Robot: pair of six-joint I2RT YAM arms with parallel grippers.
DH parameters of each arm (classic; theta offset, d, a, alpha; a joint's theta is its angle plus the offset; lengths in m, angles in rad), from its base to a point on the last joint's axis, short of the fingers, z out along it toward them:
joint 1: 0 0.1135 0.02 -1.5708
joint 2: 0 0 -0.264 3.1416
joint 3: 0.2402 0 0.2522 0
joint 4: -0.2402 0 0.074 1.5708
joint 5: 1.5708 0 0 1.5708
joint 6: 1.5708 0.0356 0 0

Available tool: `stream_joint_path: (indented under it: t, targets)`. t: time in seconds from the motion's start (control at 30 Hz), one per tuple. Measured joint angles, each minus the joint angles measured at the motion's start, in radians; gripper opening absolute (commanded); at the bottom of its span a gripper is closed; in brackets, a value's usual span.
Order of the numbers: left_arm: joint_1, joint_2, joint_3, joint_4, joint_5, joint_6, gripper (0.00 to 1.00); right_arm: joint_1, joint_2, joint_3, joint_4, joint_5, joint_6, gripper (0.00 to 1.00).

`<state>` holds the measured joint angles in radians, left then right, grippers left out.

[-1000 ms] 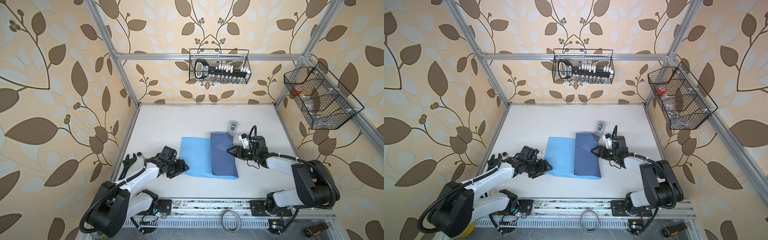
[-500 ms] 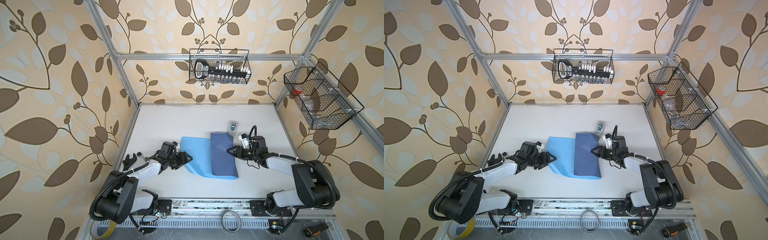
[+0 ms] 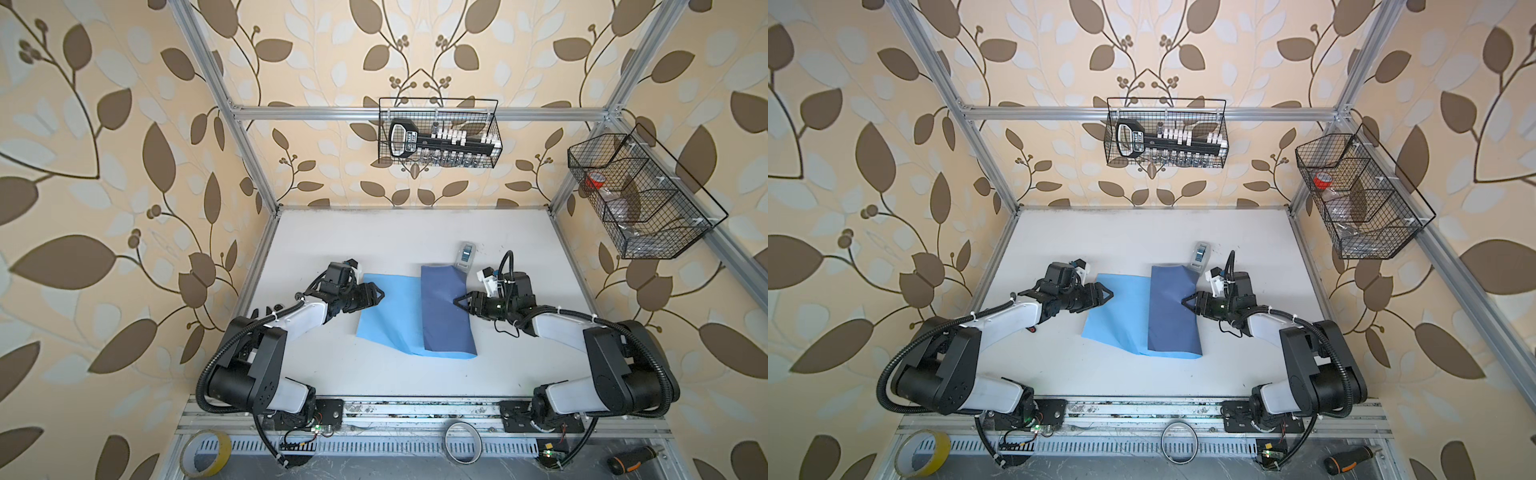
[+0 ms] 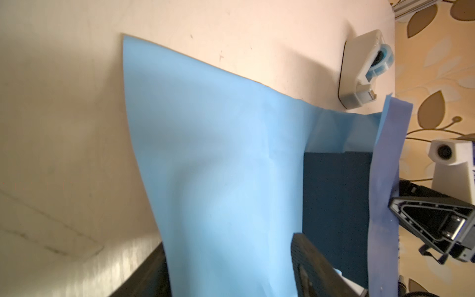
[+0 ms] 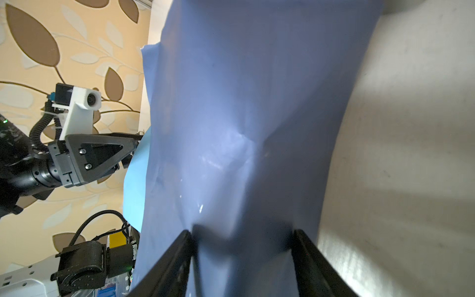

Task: Wrap a gift box in wrapping paper
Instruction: Fold the wrapping paper for the gift box.

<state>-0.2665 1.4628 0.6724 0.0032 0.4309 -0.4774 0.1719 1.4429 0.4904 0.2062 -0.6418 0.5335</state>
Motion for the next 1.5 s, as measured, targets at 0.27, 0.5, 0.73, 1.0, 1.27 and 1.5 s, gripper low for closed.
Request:
stream_joint_path:
  t: [0.27,0.5,0.73,1.0,1.27,1.5]
  targets:
    - [0.011,0.099,0.008,-0.053,0.029,-0.016,0.38,0.000,0.000,0.000,0.000,0.000,0.000,0.60]
    - [0.020,0.098,0.008,-0.056,0.026,-0.026,0.24,0.002,0.000,0.000,0.006,0.001,-0.001,0.59]
    - [0.020,0.071,0.008,-0.055,0.017,-0.025,0.30,0.003,0.000,0.000,0.007,0.002,-0.002,0.59]
    - [0.033,0.034,0.008,-0.053,0.007,-0.027,0.27,0.016,0.006,0.000,0.016,0.010,-0.002,0.66]
    - [0.032,0.021,0.007,-0.053,0.028,-0.029,0.25,0.032,0.006,0.003,0.007,0.049,-0.002,0.76]
    - [0.032,-0.026,-0.004,-0.053,0.062,-0.048,0.25,0.054,0.005,0.015,-0.010,0.090,-0.003,0.80]
